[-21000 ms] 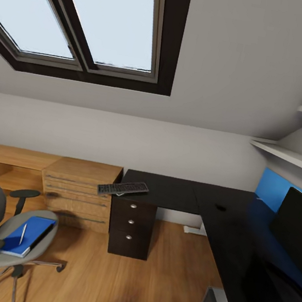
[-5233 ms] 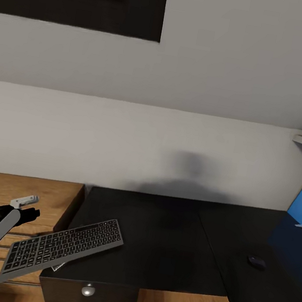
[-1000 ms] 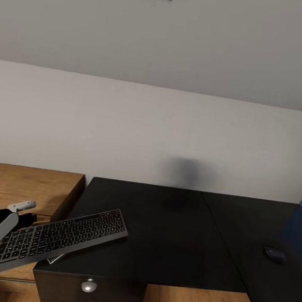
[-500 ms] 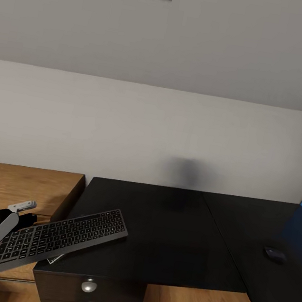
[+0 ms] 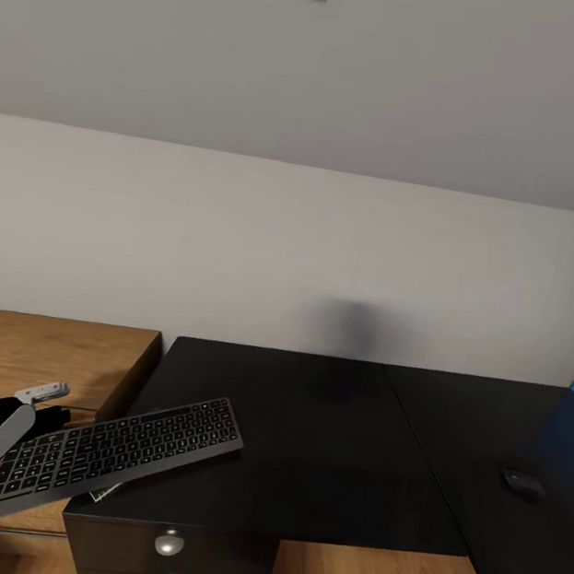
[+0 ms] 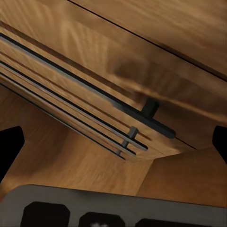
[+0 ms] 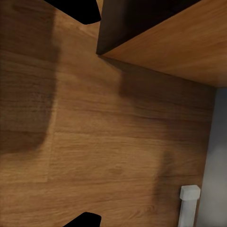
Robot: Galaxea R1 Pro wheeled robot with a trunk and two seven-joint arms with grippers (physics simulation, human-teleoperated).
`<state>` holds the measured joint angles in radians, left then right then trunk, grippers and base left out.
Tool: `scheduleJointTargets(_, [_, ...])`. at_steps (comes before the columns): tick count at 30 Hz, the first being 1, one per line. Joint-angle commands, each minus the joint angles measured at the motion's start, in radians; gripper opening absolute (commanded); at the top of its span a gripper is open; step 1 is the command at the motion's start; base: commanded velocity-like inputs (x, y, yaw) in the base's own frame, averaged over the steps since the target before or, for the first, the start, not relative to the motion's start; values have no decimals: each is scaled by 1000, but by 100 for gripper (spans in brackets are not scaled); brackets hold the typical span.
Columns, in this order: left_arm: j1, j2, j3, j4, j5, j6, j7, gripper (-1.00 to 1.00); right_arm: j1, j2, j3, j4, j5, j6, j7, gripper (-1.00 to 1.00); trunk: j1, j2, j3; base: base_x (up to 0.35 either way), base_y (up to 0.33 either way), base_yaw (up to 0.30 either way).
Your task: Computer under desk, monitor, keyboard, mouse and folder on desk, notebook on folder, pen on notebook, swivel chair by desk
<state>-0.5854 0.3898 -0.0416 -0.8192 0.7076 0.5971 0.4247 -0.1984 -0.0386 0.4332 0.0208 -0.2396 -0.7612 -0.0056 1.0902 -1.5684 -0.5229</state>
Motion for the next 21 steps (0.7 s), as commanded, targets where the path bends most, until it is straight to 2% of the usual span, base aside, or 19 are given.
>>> scheduleJointTargets(1, [-1, 1, -4, -1, 10, 1, 9, 100, -1, 0, 9, 2, -7, -4, -1, 100, 0, -1, -1, 0, 0, 0])
scheduleJointTargets(21, [-1, 1, -4, 16, 11, 1, 9, 100, -1, 0, 9, 2, -7, -6, -1, 100, 0, -1, -1, -4, 0, 0])
